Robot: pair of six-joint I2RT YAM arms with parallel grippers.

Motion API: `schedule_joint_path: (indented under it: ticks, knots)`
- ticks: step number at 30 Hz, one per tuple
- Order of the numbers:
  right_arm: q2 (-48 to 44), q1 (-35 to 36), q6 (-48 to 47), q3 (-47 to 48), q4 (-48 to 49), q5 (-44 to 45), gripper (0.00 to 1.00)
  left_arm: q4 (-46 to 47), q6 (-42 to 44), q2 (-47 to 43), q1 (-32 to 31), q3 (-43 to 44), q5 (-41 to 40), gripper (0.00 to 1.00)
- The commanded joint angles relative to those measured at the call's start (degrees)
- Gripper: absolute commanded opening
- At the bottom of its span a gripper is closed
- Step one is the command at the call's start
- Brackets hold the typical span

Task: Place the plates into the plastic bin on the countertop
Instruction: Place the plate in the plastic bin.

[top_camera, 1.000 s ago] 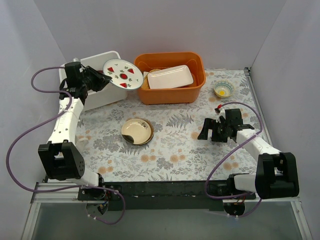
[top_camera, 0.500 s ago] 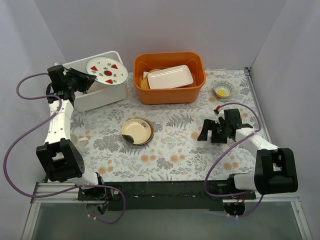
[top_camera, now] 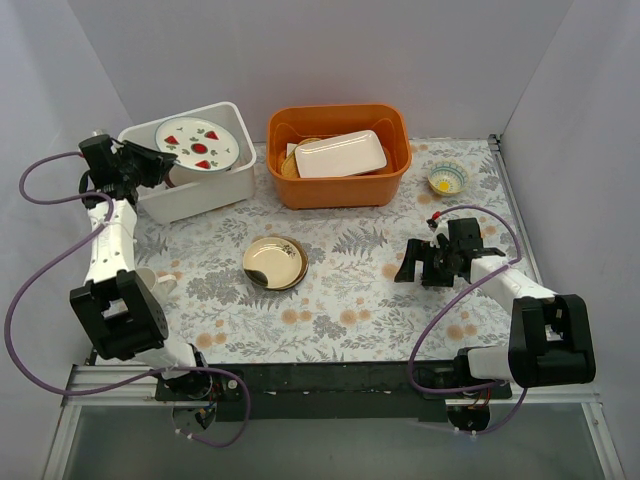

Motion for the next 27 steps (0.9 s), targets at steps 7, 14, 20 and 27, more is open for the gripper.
schedule_joint_path:
  ticks: [7,14,20,27]
  knots:
    - [-0.6,0.1,-0.4,-2.0,2.7,-1.1,0.98,6.7,1.1,4.4,2.6,3.0,2.2,0.00]
    - [0.3,0.4,0.1,-2.9,4.5,-1.3,0.98,6.7,2.8,8.3,3.6,3.6,0.8,0.00]
    - [1.6,1.1,0.3,-3.2,5.5,-0.9,0.98,7.2,3.2,11.9,4.4,4.1,1.4,0.00]
    - [2.7,1.7,0.5,-3.5,6.2,-0.3,0.98,7.5,3.9,15.6,4.7,6.3,1.5,0.00]
